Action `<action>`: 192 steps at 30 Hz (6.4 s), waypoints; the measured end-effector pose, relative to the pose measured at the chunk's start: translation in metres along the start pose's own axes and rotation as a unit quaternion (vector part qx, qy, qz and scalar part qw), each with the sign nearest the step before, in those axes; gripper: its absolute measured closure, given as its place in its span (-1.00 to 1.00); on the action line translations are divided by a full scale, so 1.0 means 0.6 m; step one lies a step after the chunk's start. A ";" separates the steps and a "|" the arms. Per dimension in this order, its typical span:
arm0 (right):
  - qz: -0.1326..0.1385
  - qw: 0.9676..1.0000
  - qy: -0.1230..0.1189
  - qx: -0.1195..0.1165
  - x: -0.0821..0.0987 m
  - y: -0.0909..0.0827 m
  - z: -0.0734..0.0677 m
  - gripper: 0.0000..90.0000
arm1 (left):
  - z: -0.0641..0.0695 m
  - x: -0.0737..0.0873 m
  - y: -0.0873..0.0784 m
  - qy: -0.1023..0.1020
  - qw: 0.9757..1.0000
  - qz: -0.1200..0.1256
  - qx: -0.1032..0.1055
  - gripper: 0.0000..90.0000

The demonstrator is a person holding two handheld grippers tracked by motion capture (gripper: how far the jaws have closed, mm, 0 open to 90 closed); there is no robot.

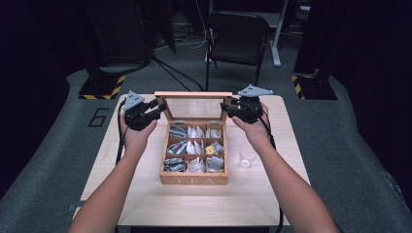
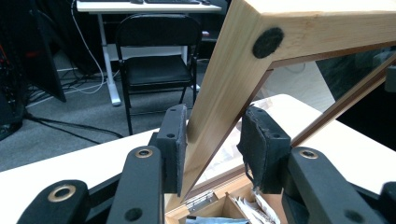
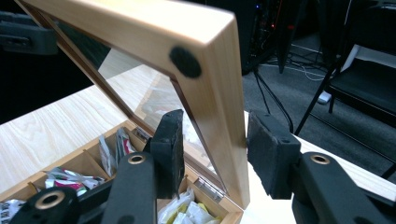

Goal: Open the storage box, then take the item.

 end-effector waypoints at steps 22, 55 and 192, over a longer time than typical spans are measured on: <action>-0.001 1.000 0.007 0.003 0.007 0.021 0.018 0.35 | -0.012 -0.009 0.012 -0.007 1.000 -0.006 0.007 0.38; -0.016 1.000 0.012 0.008 -0.001 0.045 0.036 0.42 | -0.028 -0.002 0.043 -0.015 1.000 -0.002 0.005 0.39; -0.067 0.993 0.084 0.046 0.010 0.142 0.084 0.28 | -0.047 0.040 0.060 -0.042 0.999 -0.031 0.010 0.23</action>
Point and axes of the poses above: each handheld gripper's, and its own axes: y roughly forward along the jaws, x roughly out of its underside, z roughly to its right, the point moved 3 cm from there along y, roughly forward along the jaws, and after that the axes turned 3 degrees about y, right-handed, at the moved point
